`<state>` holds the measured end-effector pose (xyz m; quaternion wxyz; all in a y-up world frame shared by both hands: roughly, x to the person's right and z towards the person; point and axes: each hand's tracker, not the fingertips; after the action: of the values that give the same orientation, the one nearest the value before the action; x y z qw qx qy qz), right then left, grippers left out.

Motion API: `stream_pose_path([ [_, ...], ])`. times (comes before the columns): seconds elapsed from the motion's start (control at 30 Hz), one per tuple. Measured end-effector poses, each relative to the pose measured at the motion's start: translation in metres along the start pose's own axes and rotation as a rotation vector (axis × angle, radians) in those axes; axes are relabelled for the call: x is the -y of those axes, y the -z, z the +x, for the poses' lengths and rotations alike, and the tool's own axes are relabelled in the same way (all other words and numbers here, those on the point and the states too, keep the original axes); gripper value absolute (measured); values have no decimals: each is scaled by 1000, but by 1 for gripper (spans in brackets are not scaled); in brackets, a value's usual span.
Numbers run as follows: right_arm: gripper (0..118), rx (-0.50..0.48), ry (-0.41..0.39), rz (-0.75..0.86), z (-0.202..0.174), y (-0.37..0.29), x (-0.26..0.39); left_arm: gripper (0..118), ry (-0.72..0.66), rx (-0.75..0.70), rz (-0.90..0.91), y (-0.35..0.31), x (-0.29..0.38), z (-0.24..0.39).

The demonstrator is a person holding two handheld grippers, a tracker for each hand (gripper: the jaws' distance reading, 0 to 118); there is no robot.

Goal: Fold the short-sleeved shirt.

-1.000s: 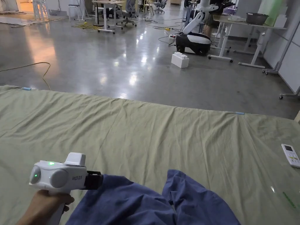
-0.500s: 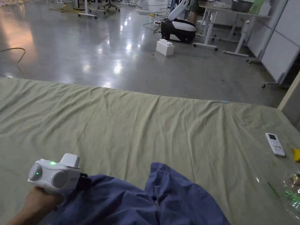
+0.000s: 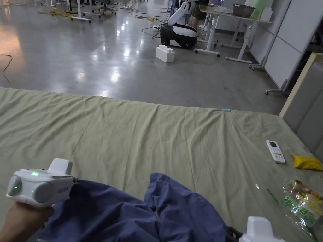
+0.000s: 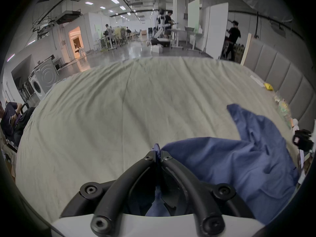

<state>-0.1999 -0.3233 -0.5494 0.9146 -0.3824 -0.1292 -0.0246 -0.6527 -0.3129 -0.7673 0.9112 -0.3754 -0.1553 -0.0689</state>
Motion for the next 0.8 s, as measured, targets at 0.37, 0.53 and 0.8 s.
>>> stream_pose_path([
  [0.37,14,-29,-71,-201,-12,71,-8,4,-44,-24,48,-58,14,-20],
  [0.53,5,-1,-119,-164,-19,61,-7,4,-40,-50,65,-77,20,-23],
  [0.8,5,11,-94,70,-10,-24,-43,4,-54,-85,155,-133,3,-36],
])
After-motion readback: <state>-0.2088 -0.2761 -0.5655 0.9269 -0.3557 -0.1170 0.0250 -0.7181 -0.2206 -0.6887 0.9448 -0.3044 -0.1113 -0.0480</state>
